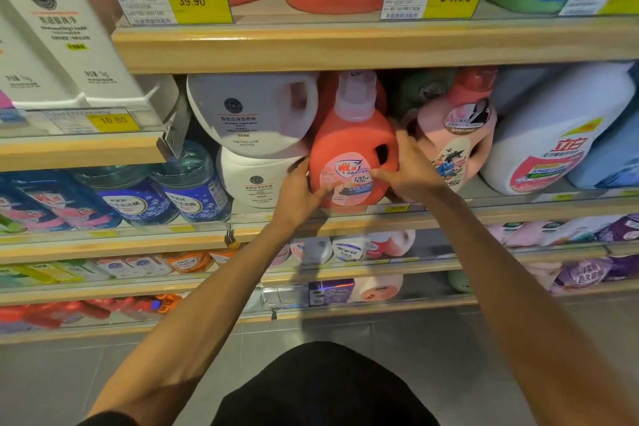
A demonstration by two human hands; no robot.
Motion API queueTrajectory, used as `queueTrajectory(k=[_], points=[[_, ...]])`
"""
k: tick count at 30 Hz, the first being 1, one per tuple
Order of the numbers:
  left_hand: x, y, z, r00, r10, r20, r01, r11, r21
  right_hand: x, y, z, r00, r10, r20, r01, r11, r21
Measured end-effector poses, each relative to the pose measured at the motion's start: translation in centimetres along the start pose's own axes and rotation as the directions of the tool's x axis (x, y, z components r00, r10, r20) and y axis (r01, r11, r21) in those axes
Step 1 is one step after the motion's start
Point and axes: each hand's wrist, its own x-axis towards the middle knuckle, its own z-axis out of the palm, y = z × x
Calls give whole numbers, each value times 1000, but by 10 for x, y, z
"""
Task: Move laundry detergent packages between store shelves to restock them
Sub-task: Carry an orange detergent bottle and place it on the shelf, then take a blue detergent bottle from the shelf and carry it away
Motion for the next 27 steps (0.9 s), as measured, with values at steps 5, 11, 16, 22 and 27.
queueTrajectory(k=[5,11,16,22,27], points=[[-21,25,-20,999,40,33,-43,995,94,-29,-3,-14,1000,-22,-5,22,999,-29],[-79,71,-37,992,83,99,-104,965,242,-103,1,-31,994,-110,-18,108,991,-75],[-150,101,-41,988,62,138,-105,940,325,-187,13,-51,998,-3,70,15,985,-171],[-220,138,-20,977,135,164,-189,904,384,-271,39,-68,1000,15,16,-12,979,-203],[-258,158,3,950,156,269,-252,894,371,-322,65,-88,997,80,13,-75,974,-214]])
